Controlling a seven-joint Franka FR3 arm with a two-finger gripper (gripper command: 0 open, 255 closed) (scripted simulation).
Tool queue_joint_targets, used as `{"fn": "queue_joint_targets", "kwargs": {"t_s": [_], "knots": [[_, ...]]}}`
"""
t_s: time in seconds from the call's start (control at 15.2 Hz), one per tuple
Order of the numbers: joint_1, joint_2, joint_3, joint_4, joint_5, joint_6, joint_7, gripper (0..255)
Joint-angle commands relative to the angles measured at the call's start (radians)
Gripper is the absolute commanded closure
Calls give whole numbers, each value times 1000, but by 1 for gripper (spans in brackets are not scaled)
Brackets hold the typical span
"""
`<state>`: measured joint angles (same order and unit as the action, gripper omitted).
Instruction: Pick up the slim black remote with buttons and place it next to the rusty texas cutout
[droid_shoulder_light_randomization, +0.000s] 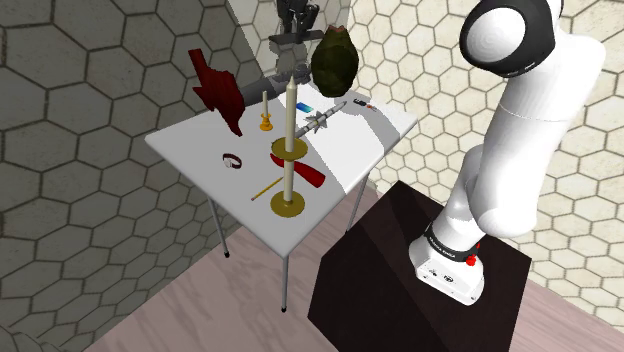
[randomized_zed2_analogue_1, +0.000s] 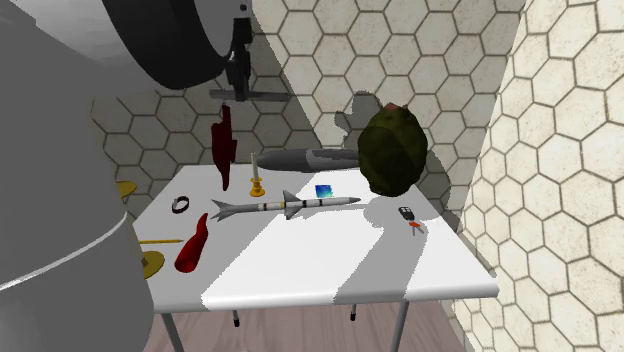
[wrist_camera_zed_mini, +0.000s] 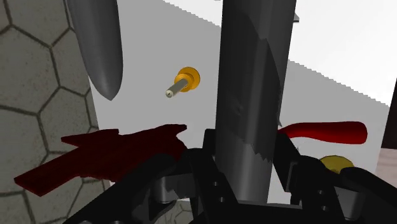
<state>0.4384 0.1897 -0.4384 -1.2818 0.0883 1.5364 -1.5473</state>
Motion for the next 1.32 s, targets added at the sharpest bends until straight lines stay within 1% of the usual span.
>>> {"fn": "queue_joint_targets", "kwargs": {"t_s": [0.0,0.59,1.25], "knots": [[-12,73,2,74,30,-8,-2,255],[12,19,8,-121,6,138,6,255],[24,-4,12,-286,-3,282,8,255]]}}
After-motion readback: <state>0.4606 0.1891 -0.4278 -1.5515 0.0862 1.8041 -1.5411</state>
